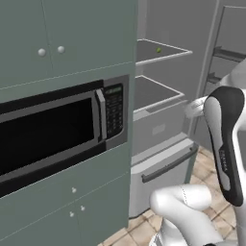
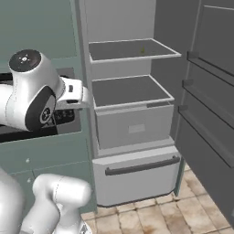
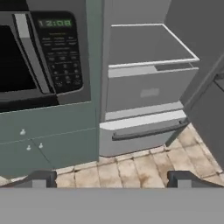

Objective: There is a bowl on the dining counter. Grab a lemon wedge from the fridge and place it in the bowl. Then get the liquor bottle and glass cup from the cabinet and place them next to the bowl.

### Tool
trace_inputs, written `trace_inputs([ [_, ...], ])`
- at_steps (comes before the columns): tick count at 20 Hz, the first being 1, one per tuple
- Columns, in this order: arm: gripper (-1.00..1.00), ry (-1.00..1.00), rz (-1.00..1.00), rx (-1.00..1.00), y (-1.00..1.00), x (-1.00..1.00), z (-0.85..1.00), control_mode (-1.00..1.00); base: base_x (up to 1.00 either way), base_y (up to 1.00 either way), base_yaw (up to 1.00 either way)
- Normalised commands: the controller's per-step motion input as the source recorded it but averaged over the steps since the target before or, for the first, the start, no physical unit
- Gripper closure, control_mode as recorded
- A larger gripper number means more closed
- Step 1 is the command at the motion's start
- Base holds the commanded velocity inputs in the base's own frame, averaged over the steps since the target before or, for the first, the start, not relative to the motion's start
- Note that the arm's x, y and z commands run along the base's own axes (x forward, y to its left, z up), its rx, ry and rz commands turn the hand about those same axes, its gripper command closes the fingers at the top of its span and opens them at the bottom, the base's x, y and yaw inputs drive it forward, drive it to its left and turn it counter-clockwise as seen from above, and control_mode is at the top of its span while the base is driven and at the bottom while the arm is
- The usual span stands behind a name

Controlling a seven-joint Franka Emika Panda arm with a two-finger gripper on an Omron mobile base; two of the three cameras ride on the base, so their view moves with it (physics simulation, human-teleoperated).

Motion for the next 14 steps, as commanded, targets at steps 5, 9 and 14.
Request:
trace_inputs([
  [5,-1.00,0.00,0.00,0.00,0.00,0.00,0.00,1.00,0.32,-0.35,0.32],
  [9,-1.00,0.00,0.00,0.00,0.00,0.00,0.00,1.00,0.37,-0.60,0.23],
  [14,-1.00,0.00,0.00,0.00,0.00,0.00,0.00,1.00,0.38,-0.56,0.15],
])
